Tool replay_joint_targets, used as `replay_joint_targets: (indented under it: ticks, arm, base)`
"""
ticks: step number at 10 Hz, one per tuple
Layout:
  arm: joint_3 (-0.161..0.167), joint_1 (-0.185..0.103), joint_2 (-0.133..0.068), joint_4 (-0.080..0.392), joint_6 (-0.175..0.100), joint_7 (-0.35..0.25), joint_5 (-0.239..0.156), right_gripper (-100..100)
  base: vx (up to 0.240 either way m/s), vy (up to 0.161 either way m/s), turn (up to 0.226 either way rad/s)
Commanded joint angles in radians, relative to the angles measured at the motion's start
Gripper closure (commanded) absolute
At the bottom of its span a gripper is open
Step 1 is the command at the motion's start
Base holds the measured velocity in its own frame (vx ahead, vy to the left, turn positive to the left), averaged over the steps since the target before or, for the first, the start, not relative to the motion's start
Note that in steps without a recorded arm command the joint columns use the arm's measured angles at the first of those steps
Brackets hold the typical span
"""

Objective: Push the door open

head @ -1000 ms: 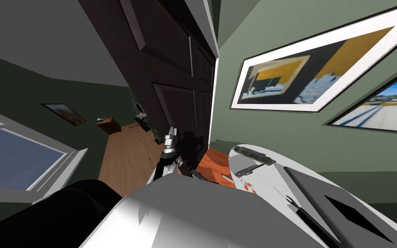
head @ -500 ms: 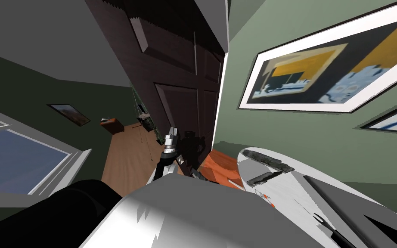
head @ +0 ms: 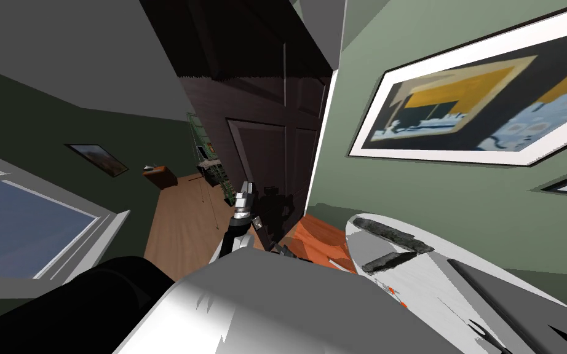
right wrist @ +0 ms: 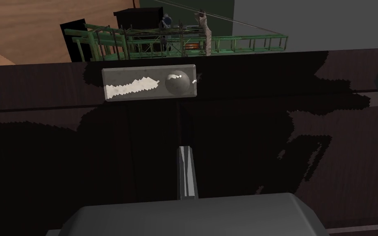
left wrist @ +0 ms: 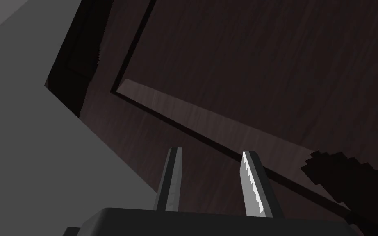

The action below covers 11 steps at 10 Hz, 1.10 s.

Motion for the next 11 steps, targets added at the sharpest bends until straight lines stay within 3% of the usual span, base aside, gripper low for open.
replay_joint_targets:
  ticks: [1, 4, 5, 11]
  arm:
    - [0.000, 0.000, 0.000, 0.000, 0.000, 0.000, 0.000, 100]
    - [0.000, 0.000, 0.000, 0.000, 0.000, 0.000, 0.000, 100]
    - [-0.036, 0.000, 0.020, 0.014, 0.012, 0.014, -0.009, -100]
    - [-0.165, 0.000, 0.094, 0.063, 0.054, 0.066, -0.041, -100]
  base:
    - [-0.010, -0.026, 0.002]
    - [-0.003, -0.009, 0.000]
    - [-0.046, 0.083, -0.102]
    - [-0.086, 0.160, -0.075]
